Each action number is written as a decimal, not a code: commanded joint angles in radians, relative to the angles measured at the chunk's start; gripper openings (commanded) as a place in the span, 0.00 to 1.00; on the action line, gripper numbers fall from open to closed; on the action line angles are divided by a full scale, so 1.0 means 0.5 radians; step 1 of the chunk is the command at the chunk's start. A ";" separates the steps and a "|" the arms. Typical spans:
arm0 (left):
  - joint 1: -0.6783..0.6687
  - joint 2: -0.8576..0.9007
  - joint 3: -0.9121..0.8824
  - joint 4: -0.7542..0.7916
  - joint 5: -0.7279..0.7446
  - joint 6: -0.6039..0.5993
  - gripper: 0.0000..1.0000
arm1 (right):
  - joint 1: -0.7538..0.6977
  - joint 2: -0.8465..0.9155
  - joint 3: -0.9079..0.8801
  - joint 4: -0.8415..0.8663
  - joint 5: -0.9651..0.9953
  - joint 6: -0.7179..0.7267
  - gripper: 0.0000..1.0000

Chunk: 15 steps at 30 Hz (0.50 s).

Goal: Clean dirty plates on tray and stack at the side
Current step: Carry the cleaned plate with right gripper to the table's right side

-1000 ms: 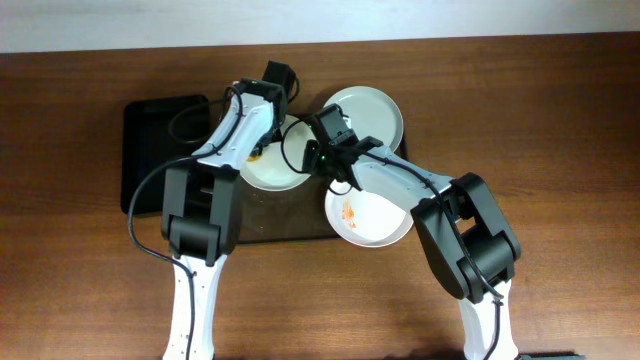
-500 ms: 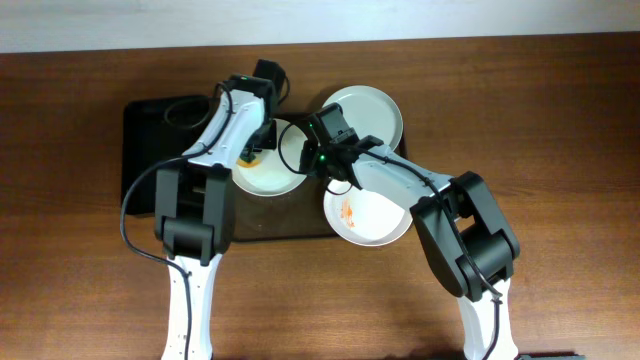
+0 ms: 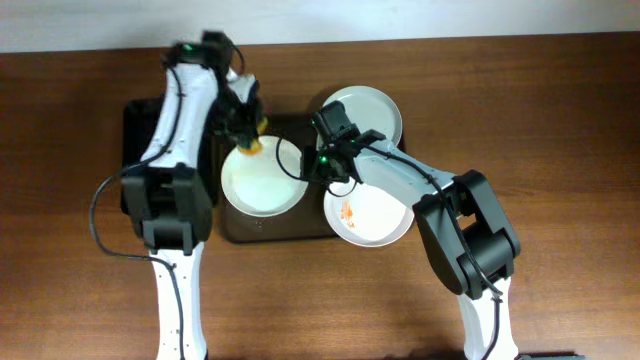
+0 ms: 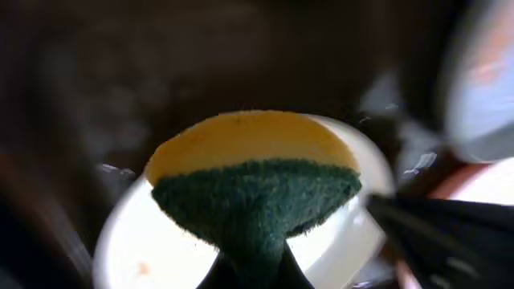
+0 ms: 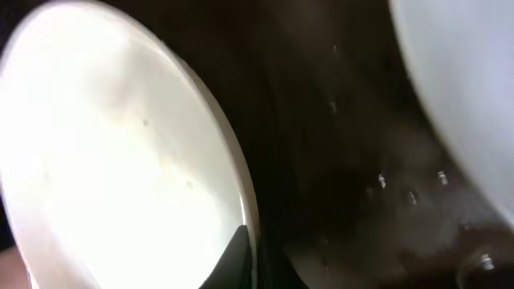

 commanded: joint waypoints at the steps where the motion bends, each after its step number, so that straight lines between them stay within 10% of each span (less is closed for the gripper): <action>1: 0.010 -0.119 0.310 -0.114 0.082 0.032 0.01 | 0.005 -0.136 0.152 -0.224 0.082 -0.181 0.04; 15: 0.010 -0.118 0.356 -0.104 0.014 0.031 0.01 | 0.088 -0.926 0.278 -0.970 1.557 -0.256 0.04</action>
